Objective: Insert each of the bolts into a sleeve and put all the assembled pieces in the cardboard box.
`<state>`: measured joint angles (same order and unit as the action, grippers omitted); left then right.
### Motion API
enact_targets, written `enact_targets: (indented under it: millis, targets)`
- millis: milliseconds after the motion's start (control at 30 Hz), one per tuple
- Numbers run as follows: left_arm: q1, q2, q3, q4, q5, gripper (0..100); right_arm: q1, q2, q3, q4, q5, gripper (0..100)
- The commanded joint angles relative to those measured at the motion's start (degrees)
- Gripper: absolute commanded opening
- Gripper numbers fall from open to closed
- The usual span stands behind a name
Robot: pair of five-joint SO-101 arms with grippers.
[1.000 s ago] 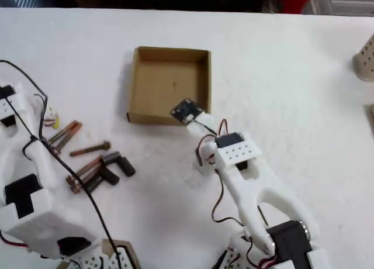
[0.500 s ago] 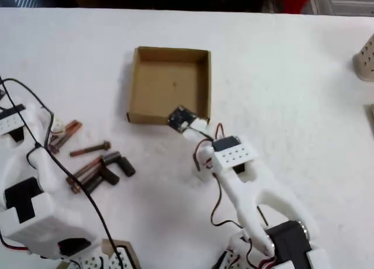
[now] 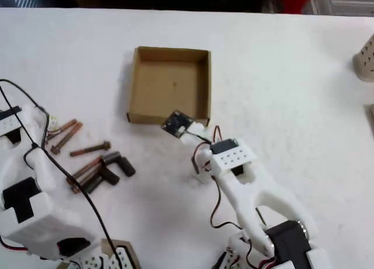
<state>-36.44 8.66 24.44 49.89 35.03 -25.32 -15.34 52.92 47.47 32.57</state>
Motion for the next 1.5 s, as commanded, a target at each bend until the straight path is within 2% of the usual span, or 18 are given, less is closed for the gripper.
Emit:
enact_targets:
  millis: [0, 100, 267, 633, 900, 1033, 1100, 1333, 1467]
  targets:
    - [0.31, -0.04, -0.88, -0.62, 0.88, 17, -0.48, -3.12, -0.26, -0.66, 0.88, 1.9]
    - [2.95, -0.48, -1.14, 2.29, 2.11, 17, -0.57, -3.12, -0.18, -0.66, 2.02, 1.9]
    - [3.03, -1.19, -1.41, 0.88, 17.67, 18, -0.57, -3.12, -0.18, -0.66, 2.29, 1.9]
    - [2.77, 3.91, -1.93, -4.22, 21.01, 17, -0.57, -3.12, -0.18, -0.66, 2.37, 1.9]
    - [5.49, 4.0, -1.41, -6.95, 19.08, 16, -0.57, -3.12, -0.18, -0.66, 2.37, 1.9]
    - [6.99, 4.0, -1.93, -6.95, 13.54, 1, -0.57, -3.12, -0.18, -0.66, 2.37, 1.9]
    - [7.87, 4.0, -2.11, -7.65, 11.43, 4, -0.57, -3.12, -0.18, -0.66, 2.37, 1.9]
    - [10.77, 3.56, -2.29, -13.01, 10.46, 2, -0.48, -3.03, -0.18, -0.66, 2.29, 1.9]
    - [12.44, 3.47, -3.96, -13.8, 3.16, 3, -0.48, -2.77, -0.09, -0.66, 2.2, 1.9]
